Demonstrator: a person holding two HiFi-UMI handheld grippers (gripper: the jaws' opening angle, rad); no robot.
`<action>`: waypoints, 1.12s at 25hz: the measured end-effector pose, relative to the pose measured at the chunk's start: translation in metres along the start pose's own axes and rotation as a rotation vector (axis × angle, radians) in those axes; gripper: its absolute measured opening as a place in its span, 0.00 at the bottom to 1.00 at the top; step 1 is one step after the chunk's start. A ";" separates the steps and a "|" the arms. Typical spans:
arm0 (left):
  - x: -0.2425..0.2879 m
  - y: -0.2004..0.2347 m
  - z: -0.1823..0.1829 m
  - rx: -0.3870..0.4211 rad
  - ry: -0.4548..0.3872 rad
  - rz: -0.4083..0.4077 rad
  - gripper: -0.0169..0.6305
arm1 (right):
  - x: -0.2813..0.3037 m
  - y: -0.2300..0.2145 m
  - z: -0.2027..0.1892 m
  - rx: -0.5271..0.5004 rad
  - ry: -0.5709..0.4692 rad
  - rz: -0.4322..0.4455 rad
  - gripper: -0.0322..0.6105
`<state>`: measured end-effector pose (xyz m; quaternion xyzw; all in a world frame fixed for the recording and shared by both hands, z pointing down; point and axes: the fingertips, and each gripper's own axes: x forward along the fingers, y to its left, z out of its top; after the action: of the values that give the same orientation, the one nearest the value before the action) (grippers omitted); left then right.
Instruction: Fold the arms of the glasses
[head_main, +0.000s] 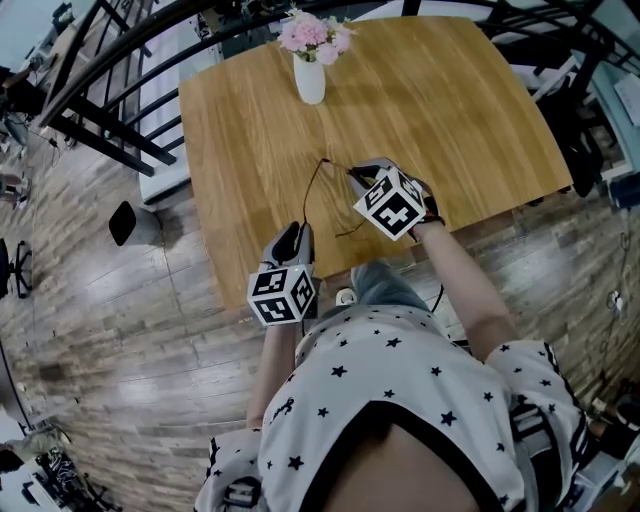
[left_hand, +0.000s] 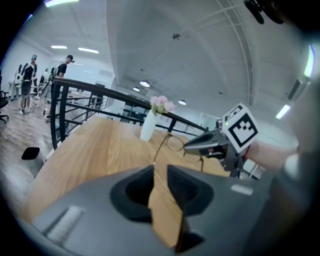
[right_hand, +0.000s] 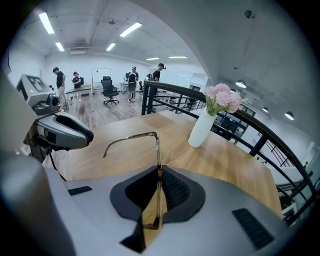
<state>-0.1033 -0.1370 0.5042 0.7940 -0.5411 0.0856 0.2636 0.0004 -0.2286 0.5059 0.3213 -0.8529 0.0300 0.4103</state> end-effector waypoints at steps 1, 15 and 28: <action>0.000 -0.001 0.001 0.007 0.000 -0.002 0.15 | -0.003 0.000 0.001 0.007 -0.007 -0.004 0.08; -0.010 0.001 0.014 0.102 -0.014 0.036 0.19 | -0.044 0.007 0.024 0.064 -0.112 -0.045 0.08; -0.017 -0.007 0.025 0.138 -0.049 0.039 0.08 | -0.072 0.010 0.036 0.071 -0.169 -0.065 0.08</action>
<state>-0.1072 -0.1336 0.4739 0.8014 -0.5555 0.1085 0.1931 0.0032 -0.1944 0.4329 0.3647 -0.8719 0.0197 0.3262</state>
